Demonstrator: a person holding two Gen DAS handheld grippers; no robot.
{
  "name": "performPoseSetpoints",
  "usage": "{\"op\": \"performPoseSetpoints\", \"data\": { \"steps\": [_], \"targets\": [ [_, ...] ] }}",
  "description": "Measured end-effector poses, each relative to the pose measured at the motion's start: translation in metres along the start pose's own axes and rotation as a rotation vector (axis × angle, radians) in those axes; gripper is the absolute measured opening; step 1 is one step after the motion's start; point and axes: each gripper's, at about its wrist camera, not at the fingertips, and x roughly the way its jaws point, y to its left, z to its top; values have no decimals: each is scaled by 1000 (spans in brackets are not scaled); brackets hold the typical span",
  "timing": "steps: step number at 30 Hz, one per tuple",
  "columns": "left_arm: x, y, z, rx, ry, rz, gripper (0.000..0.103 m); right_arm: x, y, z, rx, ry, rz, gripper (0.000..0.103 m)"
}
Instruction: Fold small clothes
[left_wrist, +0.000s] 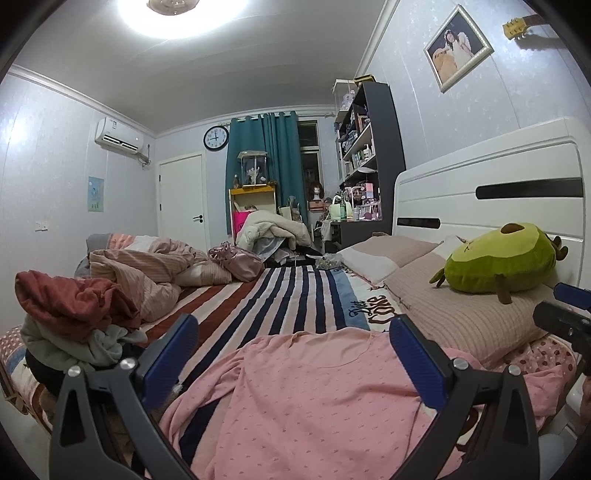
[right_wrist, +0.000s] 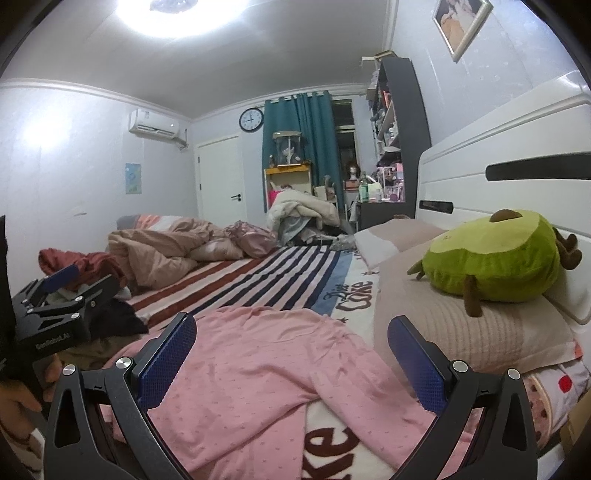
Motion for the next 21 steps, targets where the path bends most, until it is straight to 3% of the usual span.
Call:
{"op": "performPoseSetpoints", "data": {
  "steps": [21],
  "targets": [
    [6, 15, -5, -15, 40, -24, 102, 11, 24, 1, -33, 31, 43, 103]
  ]
}}
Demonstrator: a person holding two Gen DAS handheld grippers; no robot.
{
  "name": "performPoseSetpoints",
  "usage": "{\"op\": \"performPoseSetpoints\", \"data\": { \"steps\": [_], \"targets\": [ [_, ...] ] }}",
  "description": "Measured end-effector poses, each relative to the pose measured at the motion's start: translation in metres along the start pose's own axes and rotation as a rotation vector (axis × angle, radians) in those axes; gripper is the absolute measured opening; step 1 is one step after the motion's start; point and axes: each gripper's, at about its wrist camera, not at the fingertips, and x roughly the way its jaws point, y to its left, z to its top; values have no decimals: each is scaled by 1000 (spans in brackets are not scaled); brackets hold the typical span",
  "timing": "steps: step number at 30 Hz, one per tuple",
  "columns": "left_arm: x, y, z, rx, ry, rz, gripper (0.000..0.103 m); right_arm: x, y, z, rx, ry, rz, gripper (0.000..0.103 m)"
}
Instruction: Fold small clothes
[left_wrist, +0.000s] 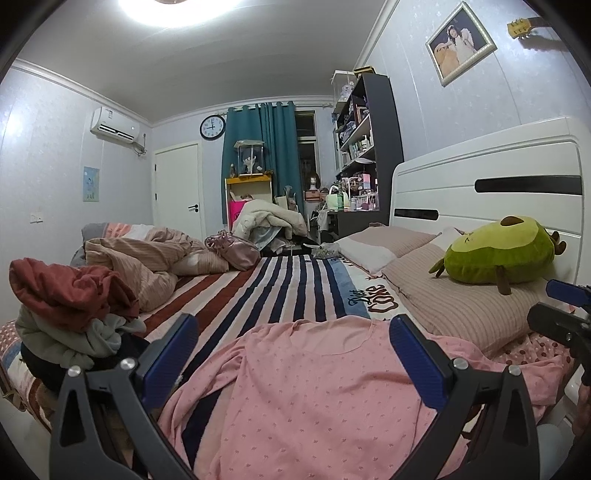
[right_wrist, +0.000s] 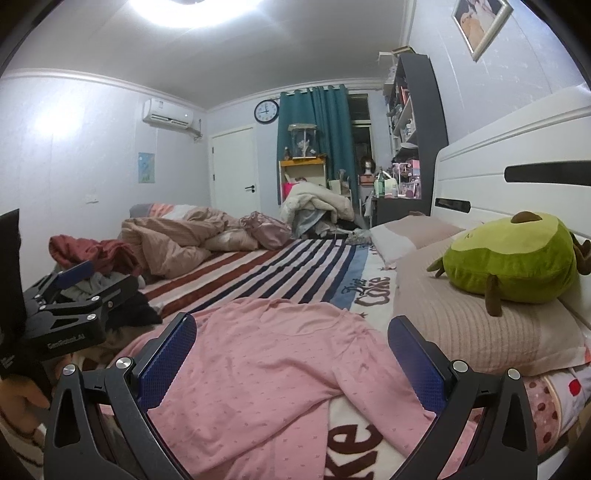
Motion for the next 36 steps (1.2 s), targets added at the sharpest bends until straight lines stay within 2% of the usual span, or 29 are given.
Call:
{"op": "performPoseSetpoints", "data": {
  "steps": [12, 17, 21, 22, 23, 26, 29, 30, 36],
  "targets": [
    [0, 5, -3, -1, 2, 0, 102, 4, 5, -4, 17, 19, 18, 103],
    [5, 24, -12, -21, 27, -1, 102, 16, 14, -11, 28, 48, 15, 103],
    [16, 53, -28, -68, 80, -2, 102, 38, 25, -20, 30, 78, 40, 103],
    [20, 64, -33, -90, 103, -6, 102, 44, 28, -24, 39, 90, 52, 100],
    [23, 76, -40, -111, 125, -7, 102, 55, 32, -29, 52, 118, 83, 87],
    [34, 112, -65, -163, 194, 10, 102, 83, 41, -45, 73, 197, 138, 62],
    [42, 149, -95, -217, 261, 44, 101, 107, 52, -65, 87, 246, 166, 55],
    [45, 163, -108, -244, 286, 57, 99, 115, 55, -72, 96, 257, 171, 55],
    [65, 198, -160, -362, 423, 9, 65, 153, 64, -101, 165, 357, 191, 55]
  ]
}}
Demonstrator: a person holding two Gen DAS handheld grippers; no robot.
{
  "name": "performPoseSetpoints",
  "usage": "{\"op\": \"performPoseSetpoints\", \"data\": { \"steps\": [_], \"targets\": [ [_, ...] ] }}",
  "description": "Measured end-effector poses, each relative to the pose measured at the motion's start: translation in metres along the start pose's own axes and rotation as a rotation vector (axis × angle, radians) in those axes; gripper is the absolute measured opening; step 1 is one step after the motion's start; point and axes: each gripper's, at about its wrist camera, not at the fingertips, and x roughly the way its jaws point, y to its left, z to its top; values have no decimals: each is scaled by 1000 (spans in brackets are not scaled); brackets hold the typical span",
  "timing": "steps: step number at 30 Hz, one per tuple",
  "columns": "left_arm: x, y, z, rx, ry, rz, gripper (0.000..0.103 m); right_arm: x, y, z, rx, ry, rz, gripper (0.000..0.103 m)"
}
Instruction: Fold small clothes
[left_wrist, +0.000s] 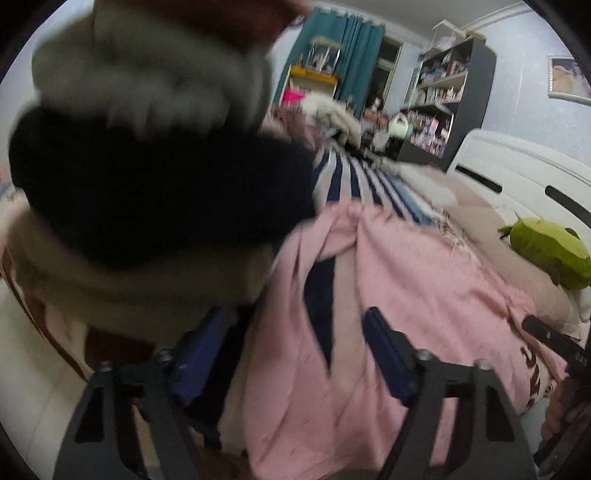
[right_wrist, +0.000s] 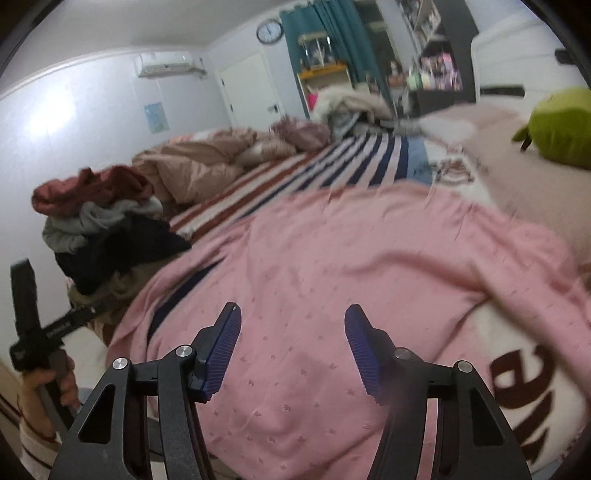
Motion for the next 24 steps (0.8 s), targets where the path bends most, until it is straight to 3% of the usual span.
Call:
{"op": "performPoseSetpoints", "data": {
  "steps": [6, 10, 13, 20, 24],
  "targets": [
    [28, 4, -24, 20, 106, -23, 31, 15, 7, 2, -31, 20, -31, 55],
    [31, -1, -27, 47, 108, 10, 5, 19, 8, 4, -27, 26, -37, 55],
    [17, 2, -17, 27, 69, -50, 5, 21, 7, 4, -20, 27, -28, 55],
    [-21, -31, 24, 89, -61, -105, 5, 11, -4, 4, 14, -11, 3, 55],
    [-34, -52, 50, 38, -81, -276, 5, -5, -18, 1, 24, -36, 37, 55]
  ]
}}
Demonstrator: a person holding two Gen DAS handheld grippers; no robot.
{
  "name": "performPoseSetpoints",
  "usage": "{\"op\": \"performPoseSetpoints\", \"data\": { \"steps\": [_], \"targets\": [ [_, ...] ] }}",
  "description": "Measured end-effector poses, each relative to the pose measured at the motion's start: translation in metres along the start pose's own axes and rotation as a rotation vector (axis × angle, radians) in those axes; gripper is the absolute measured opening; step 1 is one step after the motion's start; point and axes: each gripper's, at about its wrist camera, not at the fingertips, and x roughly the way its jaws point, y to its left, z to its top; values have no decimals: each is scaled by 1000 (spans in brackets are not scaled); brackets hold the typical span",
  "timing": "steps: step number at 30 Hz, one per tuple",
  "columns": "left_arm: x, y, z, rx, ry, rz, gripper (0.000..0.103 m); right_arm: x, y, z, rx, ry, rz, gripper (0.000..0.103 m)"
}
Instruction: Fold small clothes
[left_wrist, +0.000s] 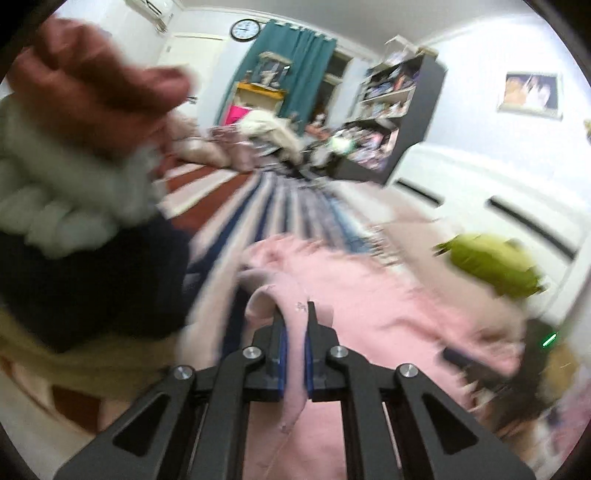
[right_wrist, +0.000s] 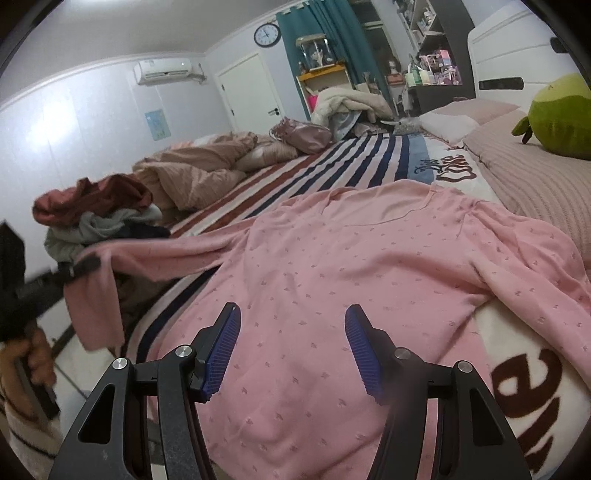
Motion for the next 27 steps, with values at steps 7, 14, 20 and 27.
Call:
{"op": "performPoseSetpoints", "data": {
  "steps": [7, 14, 20, 27],
  "targets": [
    [22, -88, 15, 57, 28, -157, 5, -39, -40, -7, 19, -54, 9, 55],
    [88, -161, -18, 90, 197, -254, 5, -81, -90, -14, 76, -109, -48, 57],
    [121, -173, -63, 73, 356, -291, 33, -92, -112, -22, 108, -87, -64, 63],
    [76, -158, -47, 174, 237, -169, 60, -73, -97, -25, 73, -12, 10, 63]
  ]
}}
